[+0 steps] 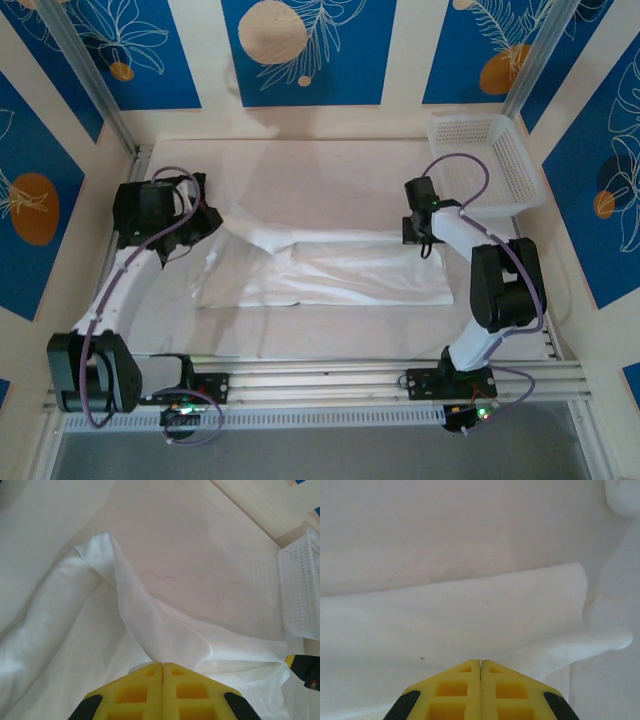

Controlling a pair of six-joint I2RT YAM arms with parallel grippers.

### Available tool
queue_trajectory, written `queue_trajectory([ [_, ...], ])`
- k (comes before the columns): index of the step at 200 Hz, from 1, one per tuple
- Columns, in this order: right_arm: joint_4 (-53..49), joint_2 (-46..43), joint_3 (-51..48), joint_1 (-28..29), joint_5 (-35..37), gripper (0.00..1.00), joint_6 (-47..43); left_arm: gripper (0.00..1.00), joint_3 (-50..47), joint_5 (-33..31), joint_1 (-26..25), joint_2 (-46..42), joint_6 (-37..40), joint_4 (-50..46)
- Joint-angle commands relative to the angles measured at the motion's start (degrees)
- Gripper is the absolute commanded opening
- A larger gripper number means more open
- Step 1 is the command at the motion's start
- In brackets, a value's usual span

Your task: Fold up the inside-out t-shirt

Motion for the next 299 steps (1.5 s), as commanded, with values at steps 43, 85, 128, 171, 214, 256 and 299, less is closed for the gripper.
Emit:
queue_trajectory([
  [43,-3.26,-3.35,-4.97,1.49,-0.90,0.11,4.53,0.00,-7.40,5.68,1.48,-5.90,-1.95,-5.61],
  [85,9.24,-12.27,-8.88,16.38,0.72,0.52,-4.98,0.00,-11.40,8.71,1.47,-4.48,-4.13,-0.86],
  [128,29.35,-8.14,-8.22,34.97,-6.81,0.76,-13.15,0.00,-9.10,8.43,1.48,-4.26,-2.47,-2.40],
  [171,43.77,4.72,-3.06,46.11,-6.46,0.78,-17.96,0.00,-9.27,9.65,1.48,-4.35,-3.24,-1.72],
  [214,51.72,15.32,0.75,50.22,1.87,0.79,-21.16,0.00,-8.57,10.31,1.46,-4.61,-3.37,-1.86],
  [256,54.36,20.85,4.55,51.07,14.01,0.78,-22.98,0.00,-8.57,10.28,1.52,-4.54,-3.65,-1.44],
  [299,56.37,20.24,3.40,51.42,19.78,0.48,-25.72,0.00,-8.13,9.51,1.48,-4.53,-3.51,-1.89],
])
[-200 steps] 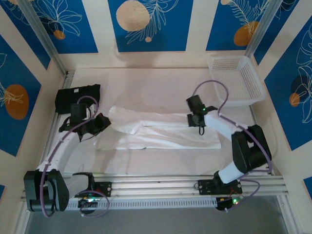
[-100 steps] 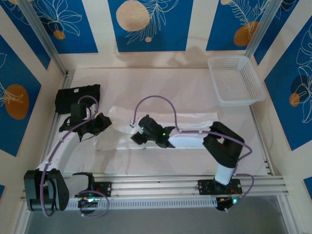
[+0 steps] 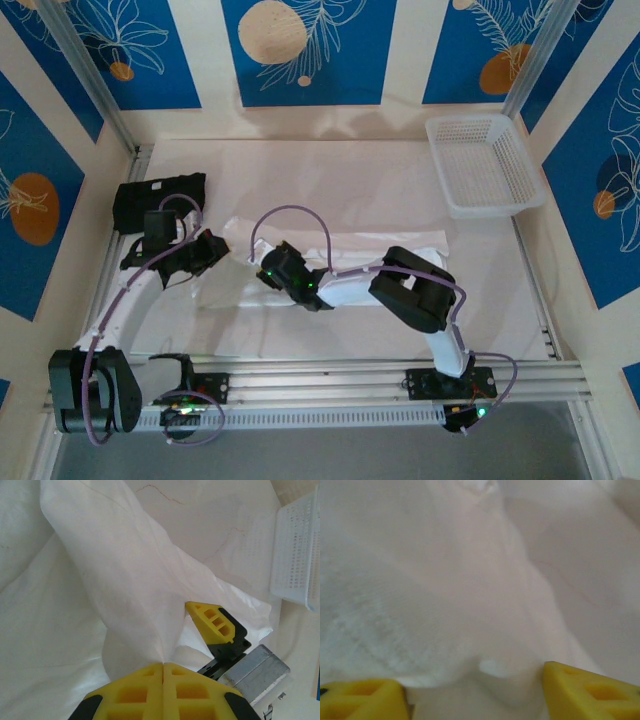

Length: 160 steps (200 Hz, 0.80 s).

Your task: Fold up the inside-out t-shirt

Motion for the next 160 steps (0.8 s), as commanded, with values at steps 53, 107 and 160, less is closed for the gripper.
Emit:
queue_trajectory([
  [53,2.00,-8.49,-5.12,0.59,0.83,0.15,-1.26,0.00,2.49,-3.05,0.83,-0.13,1.52,-0.52],
  [107,-5.92,-12.89,-5.63,-0.73,-6.46,0.00,5.27,0.00,2.56,-4.62,0.85,-0.24,1.74,-0.54],
  [160,-13.81,-16.51,-6.81,-3.61,-17.77,0.01,10.90,0.00,-0.77,-7.95,0.80,-2.69,2.60,-2.49],
])
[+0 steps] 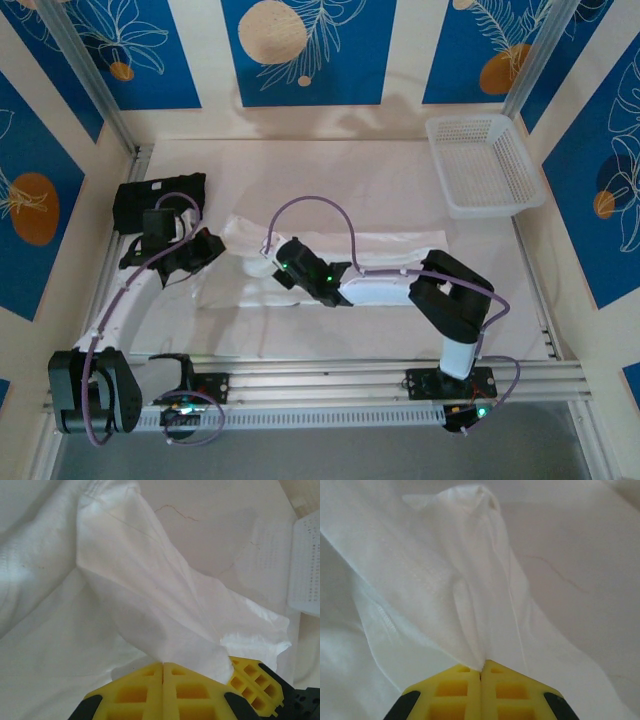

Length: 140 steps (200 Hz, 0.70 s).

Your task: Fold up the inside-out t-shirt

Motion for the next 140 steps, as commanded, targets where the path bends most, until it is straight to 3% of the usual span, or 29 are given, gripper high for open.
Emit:
queue_trajectory([
  [1,-4.31,-3.40,-1.30,-1.42,-7.72,0.01,4.29,0.00,-1.73,-2.74,0.67,-2.44,1.34,-1.69],
  [26,-6.78,-2.62,-1.77,-3.17,-15.07,0.09,4.95,0.03,-5.65,-5.66,0.60,-4.55,0.16,0.11],
  [49,-10.00,-0.89,-0.36,-3.62,-17.67,0.24,4.20,0.26,-9.98,-8.37,0.61,-6.47,-2.32,3.53],
  [77,-12.24,-2.36,1.24,-4.14,-22.96,0.40,2.84,0.47,-11.87,-13.14,0.61,-8.72,-1.80,6.09],
  [111,-6.44,-3.63,0.47,-6.30,-32.36,0.47,6.71,0.64,-11.32,-17.09,0.56,-8.23,0.30,10.06],
  [140,-4.80,2.06,4.76,-9.47,-31.88,0.45,13.83,0.73,-10.42,-17.15,0.43,-1.07,1.01,17.05],
])
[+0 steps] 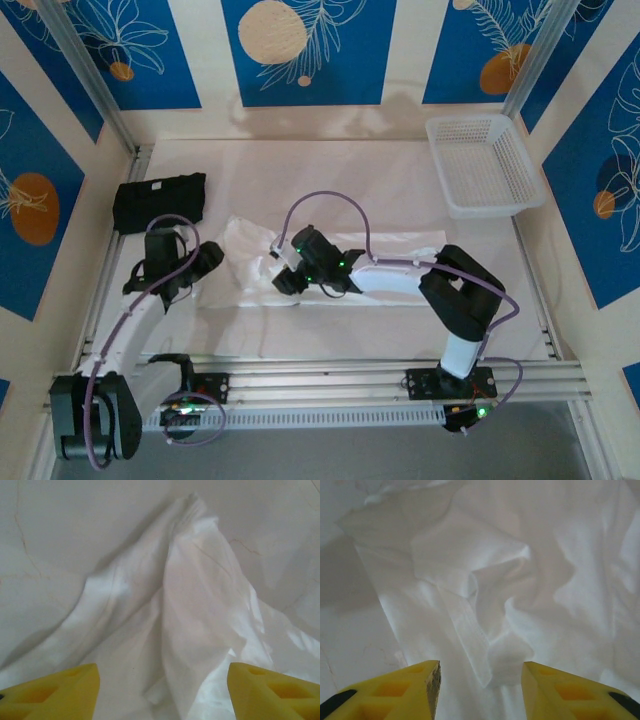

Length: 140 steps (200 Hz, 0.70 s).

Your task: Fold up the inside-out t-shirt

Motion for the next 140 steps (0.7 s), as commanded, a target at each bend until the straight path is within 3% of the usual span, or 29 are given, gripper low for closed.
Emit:
queue_trajectory([
  [1,3.25,3.68,4.35,-2.46,-3.48,0.45,6.71,0.74,1.29,-2.19,0.43,5.51,1.50,7.68],
  [40,-4.59,12.52,11.01,-3.95,-2.40,0.31,12.94,0.89,5.66,-2.39,-1.07,18.35,6.05,10.98],
  [69,-6.08,13.63,10.45,-3.73,-3.17,0.28,14.79,1.00,8.87,-4.50,-2.73,24.54,10.13,8.90],
  [114,-4.73,11.97,8.30,-4.22,-4.46,0.28,16.38,1.00,11.95,-1.92,-4.15,30.87,14.37,6.73],
  [140,-4.50,12.01,8.30,-4.24,-4.60,0.28,16.92,0.99,12.78,3.89,-6.24,32.99,15.56,6.95],
])
